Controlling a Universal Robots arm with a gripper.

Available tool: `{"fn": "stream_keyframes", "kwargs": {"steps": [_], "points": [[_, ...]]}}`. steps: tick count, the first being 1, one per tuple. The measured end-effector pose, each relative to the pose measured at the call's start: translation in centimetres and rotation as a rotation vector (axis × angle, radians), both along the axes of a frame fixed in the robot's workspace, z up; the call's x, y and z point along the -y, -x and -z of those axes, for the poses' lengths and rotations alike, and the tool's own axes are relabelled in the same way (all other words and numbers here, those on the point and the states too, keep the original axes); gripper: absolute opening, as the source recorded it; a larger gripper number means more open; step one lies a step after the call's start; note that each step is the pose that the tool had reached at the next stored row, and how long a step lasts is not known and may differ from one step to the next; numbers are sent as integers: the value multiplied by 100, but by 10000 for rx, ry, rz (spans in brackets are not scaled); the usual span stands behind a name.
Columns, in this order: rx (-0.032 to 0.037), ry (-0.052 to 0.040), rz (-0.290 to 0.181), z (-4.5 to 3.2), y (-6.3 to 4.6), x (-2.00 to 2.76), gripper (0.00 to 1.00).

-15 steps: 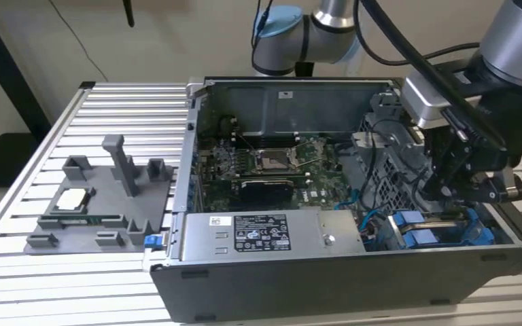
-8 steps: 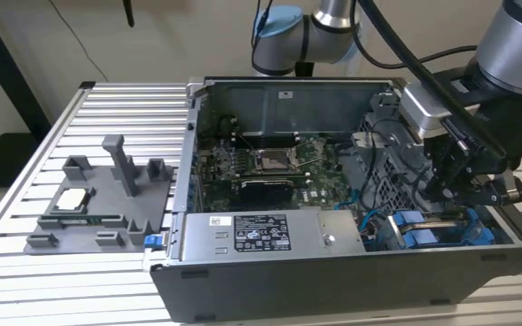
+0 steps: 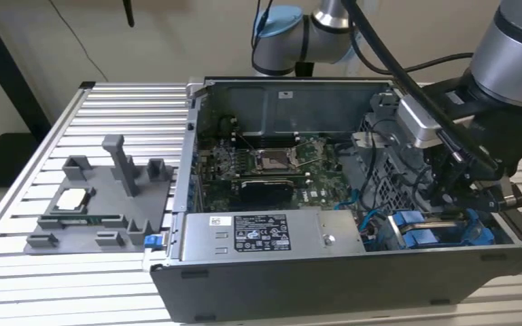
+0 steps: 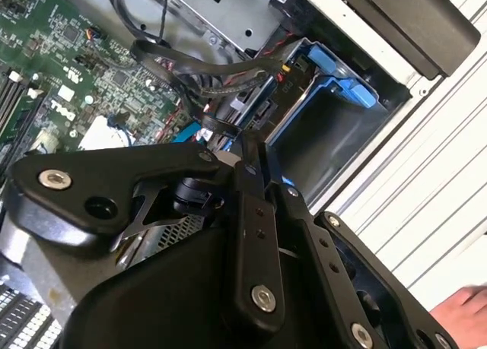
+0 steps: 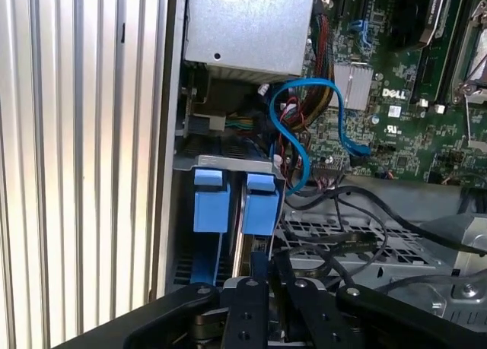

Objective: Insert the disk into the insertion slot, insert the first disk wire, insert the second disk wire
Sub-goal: 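Insert the second disk wire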

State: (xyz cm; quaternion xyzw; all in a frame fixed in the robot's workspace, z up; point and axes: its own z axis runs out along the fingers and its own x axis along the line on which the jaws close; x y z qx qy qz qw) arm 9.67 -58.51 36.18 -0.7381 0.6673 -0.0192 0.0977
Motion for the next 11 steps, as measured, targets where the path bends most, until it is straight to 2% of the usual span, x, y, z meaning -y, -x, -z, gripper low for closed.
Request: {"fn": "stream_keyframes", "kwargs": {"steps": [3,7,11], "points": [[11,-3,-2,11,0,0,16],[129,-1,-1,56,0,0,16],[210,-4,0,105,-10,0,16]]}}
